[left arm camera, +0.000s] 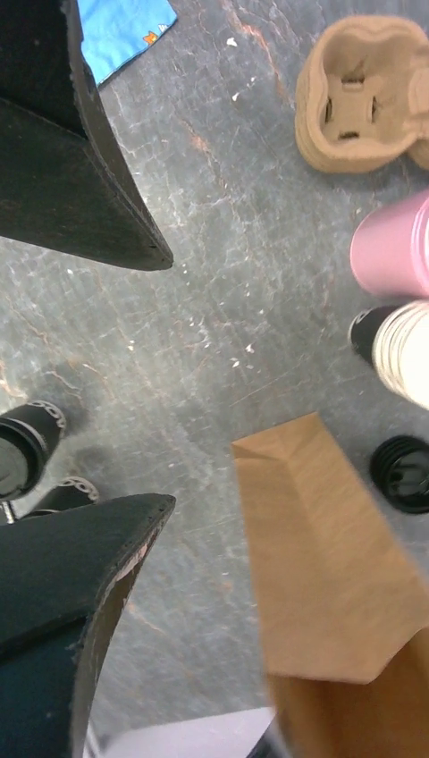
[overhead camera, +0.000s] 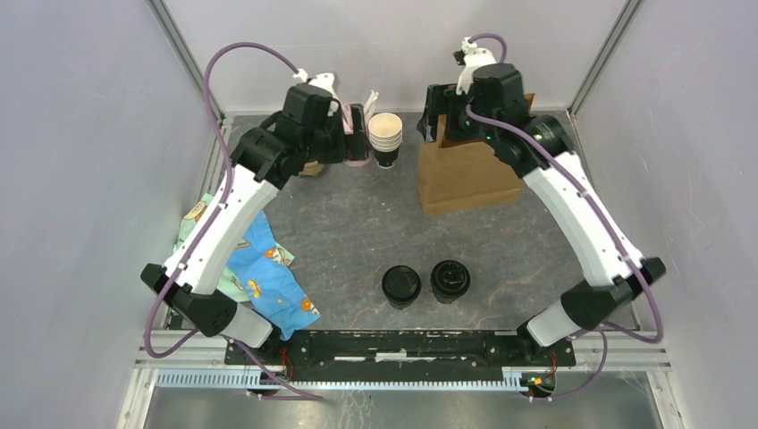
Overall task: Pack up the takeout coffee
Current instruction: Move the takeout bag to the center of the board.
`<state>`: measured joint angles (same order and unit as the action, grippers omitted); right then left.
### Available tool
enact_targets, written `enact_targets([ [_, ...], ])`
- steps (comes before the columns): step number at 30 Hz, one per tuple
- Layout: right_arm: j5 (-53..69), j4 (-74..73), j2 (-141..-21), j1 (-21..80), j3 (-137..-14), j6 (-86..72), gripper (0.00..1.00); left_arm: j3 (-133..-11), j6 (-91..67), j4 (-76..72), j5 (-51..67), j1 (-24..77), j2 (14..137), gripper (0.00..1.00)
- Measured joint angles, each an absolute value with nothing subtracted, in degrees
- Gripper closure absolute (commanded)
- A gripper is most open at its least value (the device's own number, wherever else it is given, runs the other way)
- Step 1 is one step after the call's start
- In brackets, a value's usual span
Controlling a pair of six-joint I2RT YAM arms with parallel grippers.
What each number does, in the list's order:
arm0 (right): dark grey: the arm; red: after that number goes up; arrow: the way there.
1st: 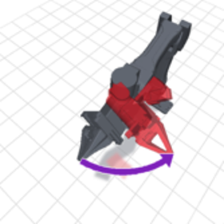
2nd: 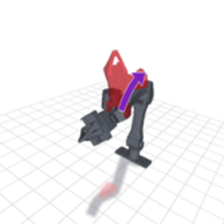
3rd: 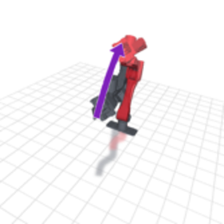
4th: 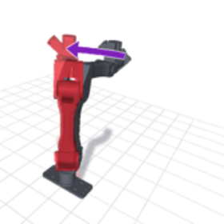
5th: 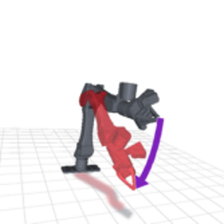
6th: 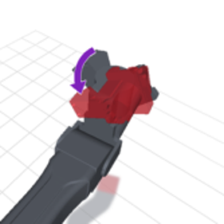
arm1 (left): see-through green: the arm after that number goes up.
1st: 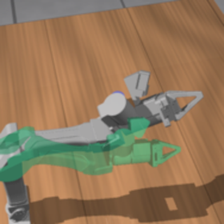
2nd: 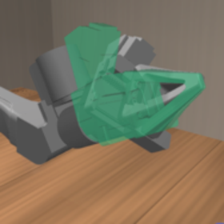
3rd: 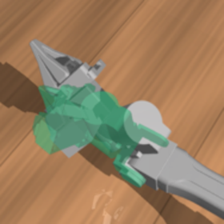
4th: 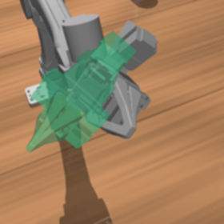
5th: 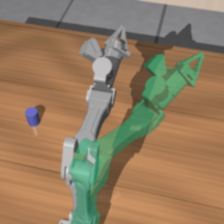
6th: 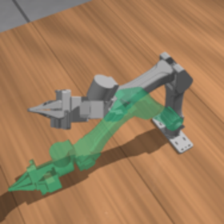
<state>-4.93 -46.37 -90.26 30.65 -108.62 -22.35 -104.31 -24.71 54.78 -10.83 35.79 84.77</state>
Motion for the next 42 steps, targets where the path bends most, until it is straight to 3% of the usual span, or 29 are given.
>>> enact_targets([
  [2,-3.5,-45.1,-87.4,30.7,-108.5,-18.7,0.02,-104.2,-26.6,53.5,-8.5,31.7,85.7,0.01],
  [11,1.0,-37.8,-70.2,30.7,-100.6,-5.7,0.02,-100.9,-33.3,47.8,-2.3,11.5,93.8,0.09],
  [17,-0.2,-37.4,-66.1,30.7,-94.0,-2.3,0.02,-100.3,-37.9,45.6,4.5,2.5,102.2,0.25],
  [24,-3.7,-38.2,-65.8,30.7,-90.1,0.4,0.02,-83.4,-49.0,29.8,14.2,-7.4,103.2,0.31],
  [35,-6.1,-37.3,-65.4,30.7,-89.7,1.8,0.02,-76.7,-58.5,13.1,21.4,-10.9,103.8,0.41],
  [42,-6.3,-37.3,-65.8,30.7,-89.7,1.8,0.02,-76.7,-59.6,10.3,21.6,-10.9,106.0,0.35],
])
